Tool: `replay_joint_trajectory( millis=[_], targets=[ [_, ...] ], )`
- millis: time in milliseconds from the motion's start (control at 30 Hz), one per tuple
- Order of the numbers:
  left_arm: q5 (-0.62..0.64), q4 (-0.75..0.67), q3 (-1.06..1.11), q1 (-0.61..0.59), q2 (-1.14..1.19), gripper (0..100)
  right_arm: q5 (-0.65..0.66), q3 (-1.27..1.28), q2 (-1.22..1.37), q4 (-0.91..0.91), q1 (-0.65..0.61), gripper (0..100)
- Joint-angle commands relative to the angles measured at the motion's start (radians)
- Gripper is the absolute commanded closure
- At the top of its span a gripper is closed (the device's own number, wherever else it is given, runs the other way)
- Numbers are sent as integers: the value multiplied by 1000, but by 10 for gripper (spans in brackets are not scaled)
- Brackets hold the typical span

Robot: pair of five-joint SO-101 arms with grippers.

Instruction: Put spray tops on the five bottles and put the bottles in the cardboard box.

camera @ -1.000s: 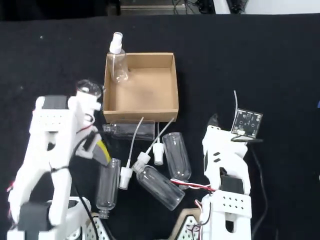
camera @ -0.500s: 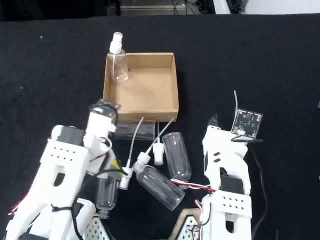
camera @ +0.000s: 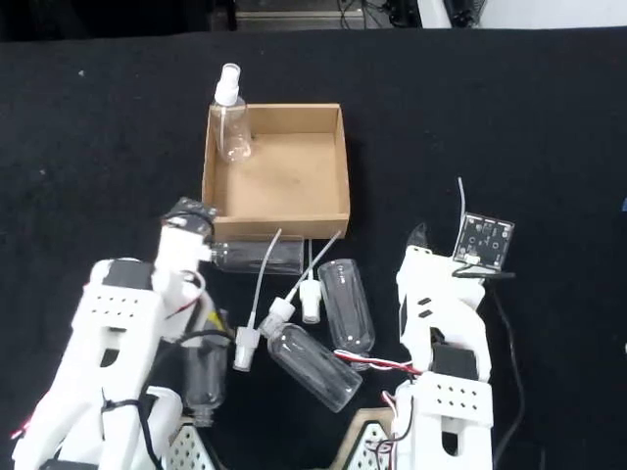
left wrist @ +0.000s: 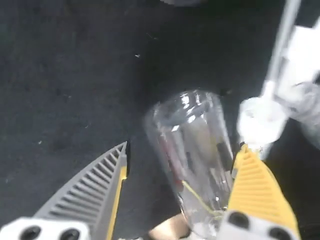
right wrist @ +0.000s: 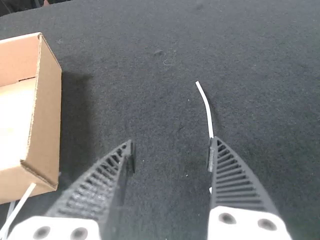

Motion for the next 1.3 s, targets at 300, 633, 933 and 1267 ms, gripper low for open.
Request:
replay_joint_trajectory(
  millis=[300, 633, 933, 1267],
  targets=[
    [-92, -26, 59, -108, -25, 690, 0, 1, -19, -26, 11, 783],
    [-89, -86, 16, -116, -25, 686, 0, 1, -21, -26, 11, 783],
    [-20, -209, 47, -117, -34, 685, 0, 1, -19, -26, 12, 783],
    [71, 64, -110, -124, -29, 685, 0, 1, -22, -26, 12, 783]
  ],
)
